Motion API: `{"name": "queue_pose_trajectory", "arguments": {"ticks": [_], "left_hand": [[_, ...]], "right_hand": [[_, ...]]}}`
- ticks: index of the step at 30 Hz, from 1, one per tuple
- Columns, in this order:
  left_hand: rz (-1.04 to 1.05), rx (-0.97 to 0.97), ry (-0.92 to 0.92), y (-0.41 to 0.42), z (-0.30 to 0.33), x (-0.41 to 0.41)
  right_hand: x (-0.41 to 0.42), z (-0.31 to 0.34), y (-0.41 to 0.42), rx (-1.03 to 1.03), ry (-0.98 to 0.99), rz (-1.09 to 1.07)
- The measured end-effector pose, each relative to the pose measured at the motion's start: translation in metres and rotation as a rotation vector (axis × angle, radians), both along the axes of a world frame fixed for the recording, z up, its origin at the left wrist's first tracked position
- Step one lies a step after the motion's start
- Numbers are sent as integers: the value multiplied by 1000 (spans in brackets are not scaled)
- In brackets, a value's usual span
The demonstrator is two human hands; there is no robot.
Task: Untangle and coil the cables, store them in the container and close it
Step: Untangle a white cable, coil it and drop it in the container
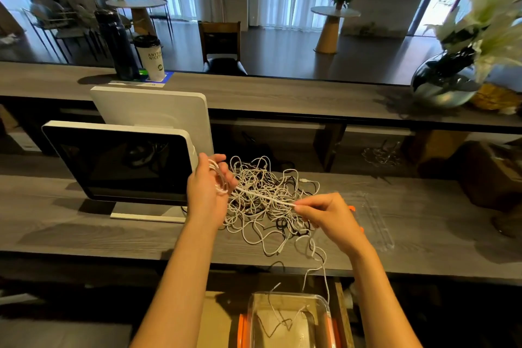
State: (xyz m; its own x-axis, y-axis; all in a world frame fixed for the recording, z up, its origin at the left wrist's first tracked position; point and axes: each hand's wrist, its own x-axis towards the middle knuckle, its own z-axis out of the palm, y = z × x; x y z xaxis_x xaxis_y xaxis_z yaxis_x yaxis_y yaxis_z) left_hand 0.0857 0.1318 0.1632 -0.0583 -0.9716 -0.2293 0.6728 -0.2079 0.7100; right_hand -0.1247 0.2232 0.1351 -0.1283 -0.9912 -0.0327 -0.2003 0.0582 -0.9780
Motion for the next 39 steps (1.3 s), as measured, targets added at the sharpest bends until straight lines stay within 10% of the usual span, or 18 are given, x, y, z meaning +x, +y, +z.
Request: {"name": "queue_pose_trajectory", "arguments": {"ticks": [4, 8, 18, 26, 35, 39], "left_hand": [[-20, -259, -898, 6, -4, -7], [-399, -337, -1196, 17, -1, -25], [-1045, -315, -708, 32, 2, -20], [-442, -196, -845, 19, -9, -18], [-49, 88, 218, 7, 0, -7], [47, -66, -292, 8, -6, -9]], "right_hand": [[5, 12, 1, -80, 66, 220], [24, 24, -7, -223, -87, 111], [35, 2, -17, -69, -184, -218], [22, -10, -11, 18, -124, -178], [9, -6, -3, -20, -96, -66], [15, 5, 2, -83, 2, 102]]}}
